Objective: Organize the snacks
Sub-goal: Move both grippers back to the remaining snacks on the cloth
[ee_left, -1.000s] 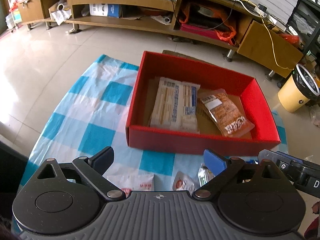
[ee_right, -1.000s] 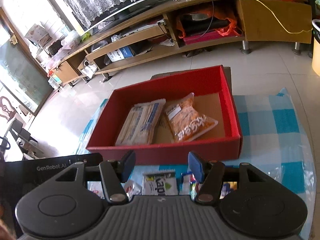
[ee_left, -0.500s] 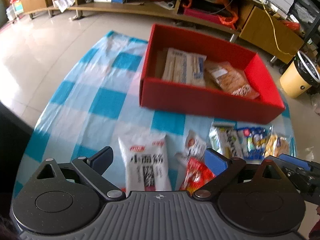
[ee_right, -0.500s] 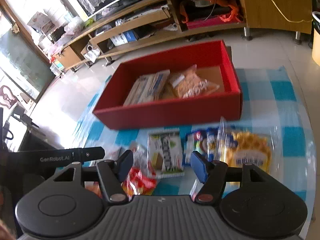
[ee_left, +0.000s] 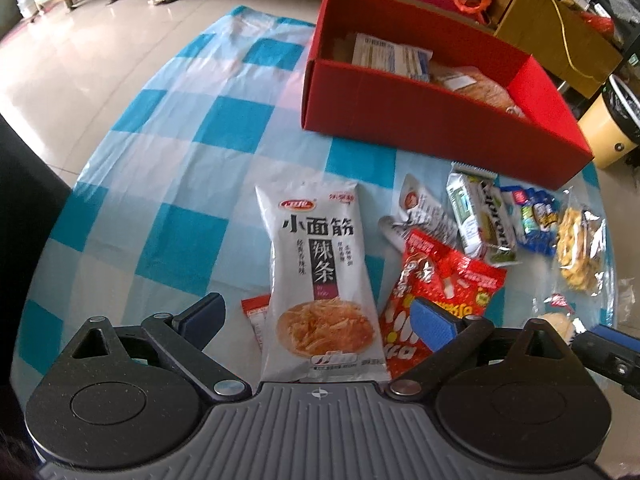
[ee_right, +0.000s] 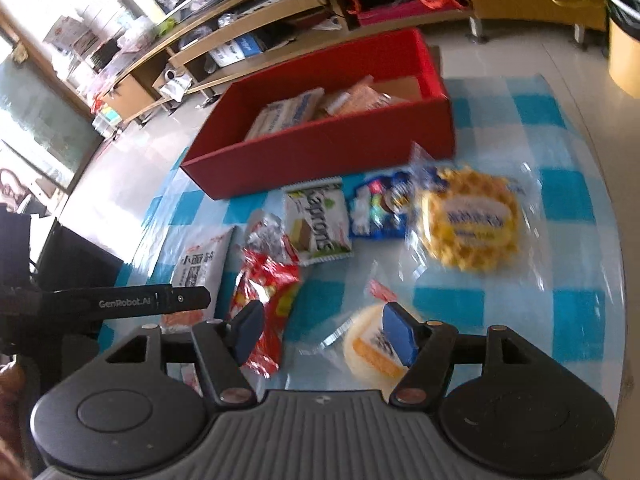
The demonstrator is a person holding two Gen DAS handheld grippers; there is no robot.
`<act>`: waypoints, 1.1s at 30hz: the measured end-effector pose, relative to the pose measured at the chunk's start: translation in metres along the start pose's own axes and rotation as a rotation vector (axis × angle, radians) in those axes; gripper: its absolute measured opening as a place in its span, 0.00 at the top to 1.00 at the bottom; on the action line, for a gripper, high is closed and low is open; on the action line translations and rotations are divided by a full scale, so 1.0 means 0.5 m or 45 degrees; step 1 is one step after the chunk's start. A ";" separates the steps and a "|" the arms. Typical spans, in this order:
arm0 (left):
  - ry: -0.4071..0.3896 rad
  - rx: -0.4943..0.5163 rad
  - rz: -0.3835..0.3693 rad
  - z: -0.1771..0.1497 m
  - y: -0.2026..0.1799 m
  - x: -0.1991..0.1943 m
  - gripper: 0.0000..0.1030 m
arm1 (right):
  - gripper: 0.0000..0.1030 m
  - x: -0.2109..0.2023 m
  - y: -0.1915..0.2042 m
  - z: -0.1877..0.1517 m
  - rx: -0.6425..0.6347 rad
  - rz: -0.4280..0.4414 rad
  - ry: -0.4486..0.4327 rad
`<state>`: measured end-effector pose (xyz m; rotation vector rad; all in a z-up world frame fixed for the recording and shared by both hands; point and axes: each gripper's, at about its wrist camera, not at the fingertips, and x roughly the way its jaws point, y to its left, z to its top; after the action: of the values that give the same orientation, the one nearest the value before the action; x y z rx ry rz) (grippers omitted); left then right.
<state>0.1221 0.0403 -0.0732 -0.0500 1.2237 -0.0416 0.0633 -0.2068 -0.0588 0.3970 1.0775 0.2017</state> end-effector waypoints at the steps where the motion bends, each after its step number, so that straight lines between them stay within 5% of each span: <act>1: 0.004 0.001 0.002 -0.001 0.000 0.002 0.03 | 0.38 -0.002 -0.008 -0.004 0.011 -0.014 -0.002; 12: 0.030 0.010 0.019 0.000 -0.006 0.021 0.02 | 0.24 0.018 -0.037 -0.001 0.126 -0.019 0.018; 23: 0.065 0.028 0.054 -0.004 -0.012 0.047 0.01 | 0.10 0.075 0.013 -0.021 -0.140 -0.262 0.059; 33: 0.076 -0.016 0.036 0.000 -0.005 0.063 0.00 | 0.02 0.084 0.005 -0.029 -0.121 -0.263 0.063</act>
<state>0.1326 0.0358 -0.1027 -0.0425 1.2840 -0.0105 0.0700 -0.1866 -0.0980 0.1942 1.1448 0.0786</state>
